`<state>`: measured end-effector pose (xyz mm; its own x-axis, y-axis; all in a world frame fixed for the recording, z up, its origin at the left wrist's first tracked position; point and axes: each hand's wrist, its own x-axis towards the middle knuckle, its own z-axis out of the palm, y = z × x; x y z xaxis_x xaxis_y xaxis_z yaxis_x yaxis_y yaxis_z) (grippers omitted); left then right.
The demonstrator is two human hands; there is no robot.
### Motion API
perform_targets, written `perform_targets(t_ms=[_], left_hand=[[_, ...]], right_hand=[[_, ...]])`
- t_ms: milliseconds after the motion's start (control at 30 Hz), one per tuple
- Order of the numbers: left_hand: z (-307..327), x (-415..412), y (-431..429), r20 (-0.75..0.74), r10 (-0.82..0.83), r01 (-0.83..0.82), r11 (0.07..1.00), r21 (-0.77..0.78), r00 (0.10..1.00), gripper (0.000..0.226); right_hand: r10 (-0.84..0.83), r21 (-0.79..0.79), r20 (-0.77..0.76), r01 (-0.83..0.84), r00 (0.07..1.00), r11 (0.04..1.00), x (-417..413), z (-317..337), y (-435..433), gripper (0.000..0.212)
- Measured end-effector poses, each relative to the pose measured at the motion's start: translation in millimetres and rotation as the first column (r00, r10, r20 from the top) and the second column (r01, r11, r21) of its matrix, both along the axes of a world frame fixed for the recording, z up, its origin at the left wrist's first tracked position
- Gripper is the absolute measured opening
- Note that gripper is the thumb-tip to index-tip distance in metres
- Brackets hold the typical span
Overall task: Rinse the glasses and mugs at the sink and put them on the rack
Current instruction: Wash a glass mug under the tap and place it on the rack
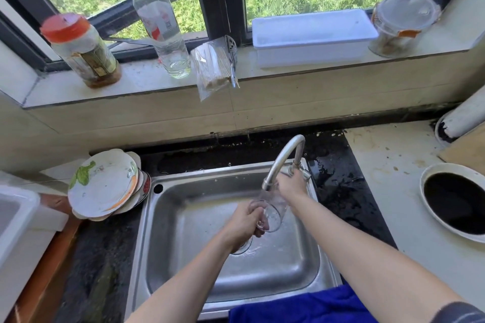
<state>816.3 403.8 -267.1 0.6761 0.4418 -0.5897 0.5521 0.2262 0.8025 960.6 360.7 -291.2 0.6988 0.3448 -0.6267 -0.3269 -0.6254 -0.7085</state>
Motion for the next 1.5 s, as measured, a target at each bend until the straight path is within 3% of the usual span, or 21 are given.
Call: perform_targets(t_ms=[33,100,167,267,400,533,600,667,767,867,933,1067,1167,1233,1300,1367,1433,1500], left_hand=[[0,0,-2,-0.001,0.026,-0.026,0.999,-0.026,1.0,0.021],[-3,-1,-1,-0.024,0.089,-0.09,0.995,-0.041,0.996,0.021],[-7,-3,7,-0.045,0.114,-0.114,0.993,-0.001,0.993,0.022],[-10,-8,13,-0.063,0.113,-0.111,0.993,0.036,0.992,0.022],[-10,-15,16,-0.014,0.151,-0.152,0.986,-0.07,0.988,0.017],[-8,-18,19,-0.047,0.208,-0.213,0.96,-0.179,0.977,0.012],[-9,-19,22,-0.081,0.229,-0.241,0.948,-0.21,0.97,0.011],[-7,-21,23,-0.092,0.202,-0.22,0.941,-0.258,0.975,0.01],[-2,-21,21,-0.078,0.184,-0.2,0.911,-0.359,0.98,0.014],[-2,-15,22,-0.107,0.228,-0.252,0.874,-0.416,0.968,0.016],[-1,-14,26,-0.106,0.23,-0.253,0.854,-0.455,0.967,0.013],[2,-17,28,-0.086,0.205,-0.217,0.799,-0.561,0.975,0.019],[-2,-11,28,-0.117,0.206,-0.234,0.75,-0.619,0.971,0.02],[0,-7,30,-0.131,0.168,-0.213,0.747,-0.63,0.977,0.022],[3,-9,35,-0.133,0.103,-0.164,0.77,-0.616,0.986,0.022],[5,-15,43,-0.144,0.048,-0.125,0.794,-0.595,0.988,0.025],[4,-17,53,-0.154,0.01,-0.099,0.809,-0.579,0.988,0.03],[5,-14,58,-0.167,-0.003,-0.088,0.837,-0.54,0.986,0.033]], right_hand=[[-0.011,-0.017,0.019,0.011,1.0,1.0,2,0,0,0.069],[0.131,-0.048,0.098,-0.126,0.987,0.991,-15,5,0,0.065],[0.201,0.026,0.065,-0.203,0.977,0.979,-43,7,-2,0.064],[0.123,0.152,-0.037,-0.116,0.992,0.982,-51,3,7,0.039],[0.032,0.176,-0.131,-0.008,0.991,0.984,-22,-1,20,0.02],[0.111,0.071,0.133,-0.121,0.985,0.99,-41,5,13,0.027],[0.19,0.103,0.169,-0.209,0.967,0.973,-53,9,7,0.033],[0.247,0.078,0.178,-0.264,0.952,0.961,-39,11,6,0.022],[0.14,-0.066,0.2,-0.129,0.97,0.989,-12,6,0,0.029],[0.325,-0.069,0.438,-0.329,0.838,0.942,-40,11,-1,0.034],[0.355,-0.04,0.517,-0.392,0.779,0.919,-51,12,-3,0.039],[0.283,-0.053,0.394,-0.286,0.874,0.957,-10,7,-12,0.037],[0.379,-0.081,0.592,-0.416,0.711,0.906,-29,17,-11,0.041],[0.415,-0.081,0.636,-0.479,0.65,0.874,-42,18,-11,0.043],[0.472,-0.105,0.524,-0.497,0.709,0.862,-25,11,-16,0.043],[0.504,-0.037,0.31,-0.519,0.806,0.854,-1,11,-25,0.05],[0.49,0.102,0.094,-0.498,0.867,0.861,11,16,-32,0.051],[0.426,0.28,-0.234,-0.359,0.874,0.891,11,21,-36,0.04]])
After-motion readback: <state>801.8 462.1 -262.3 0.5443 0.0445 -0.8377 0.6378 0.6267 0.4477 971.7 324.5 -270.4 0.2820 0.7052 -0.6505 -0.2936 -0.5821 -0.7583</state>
